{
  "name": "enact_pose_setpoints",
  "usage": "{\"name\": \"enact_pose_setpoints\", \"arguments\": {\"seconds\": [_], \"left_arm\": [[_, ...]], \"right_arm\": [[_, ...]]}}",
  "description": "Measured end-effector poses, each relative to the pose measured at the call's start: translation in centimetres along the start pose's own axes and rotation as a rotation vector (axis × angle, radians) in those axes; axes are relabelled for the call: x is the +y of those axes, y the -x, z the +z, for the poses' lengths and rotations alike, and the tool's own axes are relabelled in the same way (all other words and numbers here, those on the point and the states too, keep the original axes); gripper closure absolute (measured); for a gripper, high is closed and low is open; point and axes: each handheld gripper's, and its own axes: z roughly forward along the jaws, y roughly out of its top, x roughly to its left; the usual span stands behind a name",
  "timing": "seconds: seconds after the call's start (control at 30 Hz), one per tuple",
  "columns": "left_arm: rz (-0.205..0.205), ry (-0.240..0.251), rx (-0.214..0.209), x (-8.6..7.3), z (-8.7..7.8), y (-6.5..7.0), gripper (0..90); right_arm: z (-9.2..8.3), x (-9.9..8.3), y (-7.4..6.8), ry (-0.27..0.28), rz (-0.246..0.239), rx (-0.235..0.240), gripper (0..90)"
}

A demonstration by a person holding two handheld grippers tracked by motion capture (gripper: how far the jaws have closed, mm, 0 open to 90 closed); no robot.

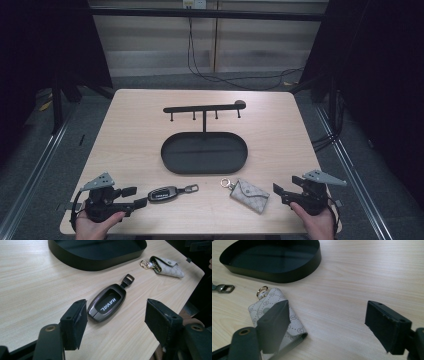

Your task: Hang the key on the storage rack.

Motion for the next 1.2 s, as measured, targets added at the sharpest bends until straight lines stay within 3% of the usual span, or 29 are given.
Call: {"name": "enact_pose_setpoints", "arguments": {"seconds": [0.27,0.43,0.53,0.7,0.83,1.0,1.2], "left_arm": [[0.003,-0.021,-0.007,0.1,0.3,0.3,35.1],[0.057,-0.022,-0.005,0.4,0.2,1.3,38.2],[0.068,-0.030,-0.016,0.6,0.1,1.6,39.9],[0.070,-0.035,0.001,1.3,0.4,2.1,44.4],[0.085,-0.066,-0.011,2.3,1.4,2.8,44.3],[0.145,-0.128,-0.005,3.3,2.2,3.5,42.0],[0.177,-0.172,-0.022,4.9,2.9,4.1,42.1]], "right_arm": [[0.1,0.0,0.1,0.002,-0.015,0.024,19.1],[-0.2,-0.1,0.1,0.001,-0.005,0.019,19.2],[-0.3,-0.2,0.0,0.004,-0.004,0.010,19.2],[-0.7,-0.4,-0.2,0.013,-0.003,0.005,19.2],[-0.6,-0.4,-0.2,-0.006,0.002,0.018,19.1],[-1.0,-0.6,-0.6,-0.004,0.009,0.057,19.1],[-0.9,-0.6,-0.8,0.000,-0.003,0.056,19.1]]}}
